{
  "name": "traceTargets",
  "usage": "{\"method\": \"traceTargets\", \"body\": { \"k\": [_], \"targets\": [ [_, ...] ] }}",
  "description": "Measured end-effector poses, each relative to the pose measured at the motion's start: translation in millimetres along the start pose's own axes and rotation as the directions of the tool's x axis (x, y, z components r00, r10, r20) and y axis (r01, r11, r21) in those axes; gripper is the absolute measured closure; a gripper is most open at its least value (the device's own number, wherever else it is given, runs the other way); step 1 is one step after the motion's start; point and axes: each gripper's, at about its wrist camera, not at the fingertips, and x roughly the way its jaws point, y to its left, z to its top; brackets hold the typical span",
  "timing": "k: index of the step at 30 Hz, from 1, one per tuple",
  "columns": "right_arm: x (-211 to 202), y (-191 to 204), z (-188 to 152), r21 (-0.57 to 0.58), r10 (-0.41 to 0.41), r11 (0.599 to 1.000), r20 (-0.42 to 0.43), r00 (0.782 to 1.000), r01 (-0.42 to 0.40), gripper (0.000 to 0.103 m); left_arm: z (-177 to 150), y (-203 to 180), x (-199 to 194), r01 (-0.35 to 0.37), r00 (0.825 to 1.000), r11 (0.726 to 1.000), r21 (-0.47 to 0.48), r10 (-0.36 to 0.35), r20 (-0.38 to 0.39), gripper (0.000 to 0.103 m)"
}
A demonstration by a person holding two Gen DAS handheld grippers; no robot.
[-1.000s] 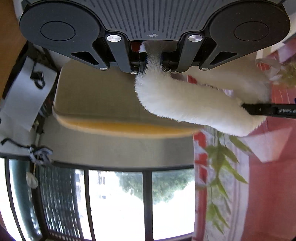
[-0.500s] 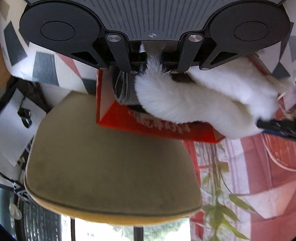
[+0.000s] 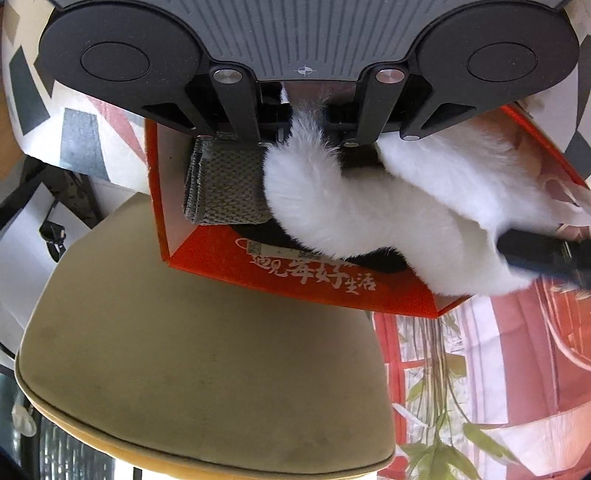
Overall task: Organize soft objects
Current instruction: 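Lower the fur strip into the box and open the right gripper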
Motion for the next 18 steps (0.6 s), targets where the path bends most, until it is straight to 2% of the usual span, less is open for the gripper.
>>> {"method": "traceTargets", "body": {
  "k": [3, 4, 5, 11, 15, 17, 18],
  "targets": [
    [-3, -9, 0, 0.041, 0.01, 0.999, 0.003, 1.0, -0.01, 0.075, -4, 6, 18, -0.026, 0.997, 1.0, -0.01, 0.026, -0.07, 0.079],
    [-6, -14, -1, 0.054, 0.021, 0.998, 0.005, 1.0, -0.021, 0.067, -5, 7, 21, -0.035, 0.996, 0.999, -0.006, 0.035, -0.078, 0.079],
    [-9, -17, -2, 0.061, 0.028, 0.998, 0.01, 1.0, -0.028, 0.064, -7, 7, 23, -0.035, 0.996, 0.999, -0.004, 0.035, -0.081, 0.079],
    [-39, -33, 6, 0.087, 0.087, 0.992, 0.086, 0.992, -0.095, 0.064, -5, 13, 34, -0.034, 0.992, 0.999, -0.004, 0.033, -0.122, 0.079],
    [-48, -38, 18, 0.108, 0.125, 0.984, 0.151, 0.981, -0.142, 0.072, -1, 21, 41, -0.043, 0.988, 0.998, -0.045, 0.036, -0.15, 0.079],
    [-41, -35, 23, 0.1, 0.122, 0.986, 0.13, 0.984, -0.136, 0.093, -1, 25, 42, -0.044, 0.987, 0.997, -0.07, 0.033, -0.154, 0.079],
    [-35, -33, 24, 0.094, 0.117, 0.987, 0.109, 0.987, -0.128, 0.095, -1, 27, 43, -0.047, 0.987, 0.996, -0.072, 0.035, -0.155, 0.079]
  ]
}}
